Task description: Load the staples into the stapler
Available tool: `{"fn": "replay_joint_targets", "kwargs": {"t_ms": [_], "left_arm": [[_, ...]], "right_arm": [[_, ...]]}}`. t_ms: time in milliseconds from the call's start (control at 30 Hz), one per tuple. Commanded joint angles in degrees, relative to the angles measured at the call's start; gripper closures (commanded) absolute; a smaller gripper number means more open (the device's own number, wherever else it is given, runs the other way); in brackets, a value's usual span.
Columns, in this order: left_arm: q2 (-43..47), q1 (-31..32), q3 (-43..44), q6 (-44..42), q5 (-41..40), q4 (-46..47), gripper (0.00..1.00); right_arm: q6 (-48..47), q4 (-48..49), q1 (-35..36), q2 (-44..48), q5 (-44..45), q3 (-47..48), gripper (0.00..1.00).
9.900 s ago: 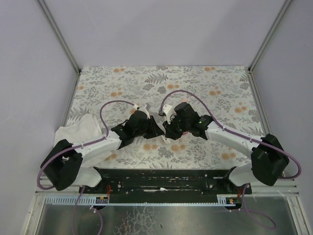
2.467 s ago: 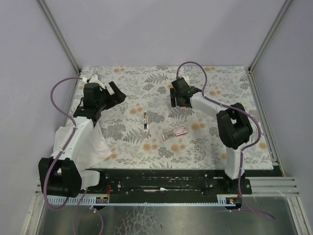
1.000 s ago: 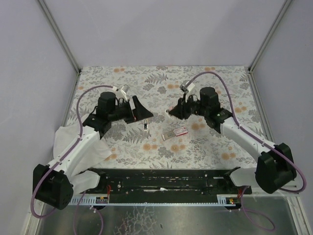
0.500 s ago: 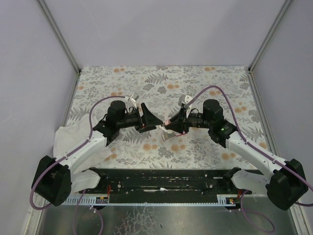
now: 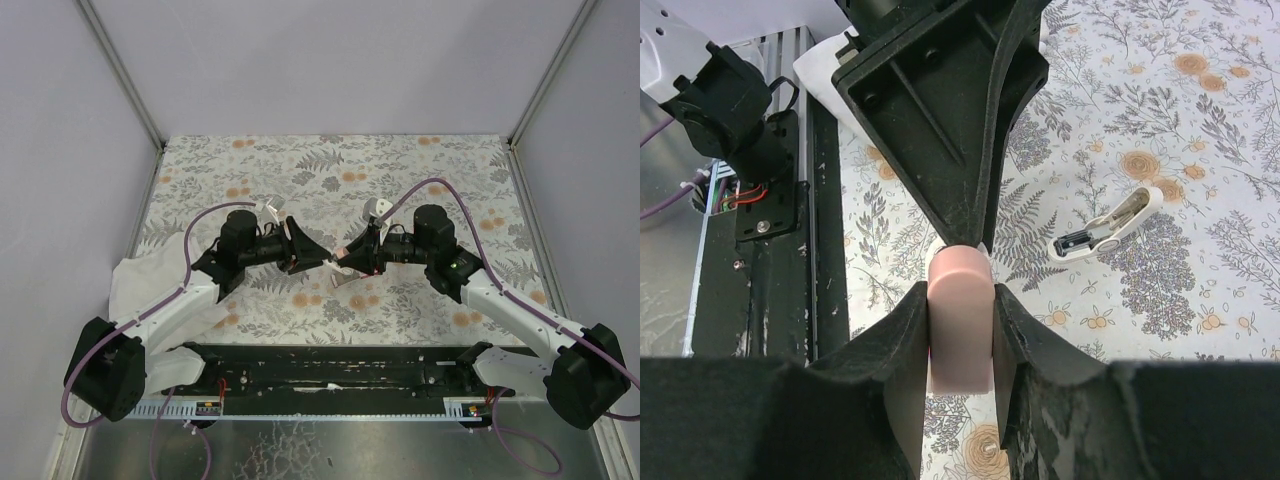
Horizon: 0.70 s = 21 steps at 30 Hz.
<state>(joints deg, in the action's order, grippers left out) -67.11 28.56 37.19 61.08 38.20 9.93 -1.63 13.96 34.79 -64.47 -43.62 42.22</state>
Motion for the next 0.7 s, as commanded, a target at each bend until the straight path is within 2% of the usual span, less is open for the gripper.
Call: {"fn": "replay_joint_targets", "kwargs": {"t_ms": [0, 367, 667], "left_arm": [[1.0, 0.6, -1.6, 0.7, 0.1, 3.1, 0.51], [-0.5, 1.5, -3.2, 0.4, 2.1, 2.9, 0.56], [-1.6, 1.6, -7.5, -0.1, 1.9, 5.3, 0.55]], "right_arm": [[-1.3, 4.1, 0.6, 1.3, -0.6, 0.7, 1.0], [-0.4, 6.6, 0.5, 1.5, -1.0, 0.8, 1.0], [5.0, 14.6, 0.5, 3.5, -0.9, -0.9, 1.0]]}}
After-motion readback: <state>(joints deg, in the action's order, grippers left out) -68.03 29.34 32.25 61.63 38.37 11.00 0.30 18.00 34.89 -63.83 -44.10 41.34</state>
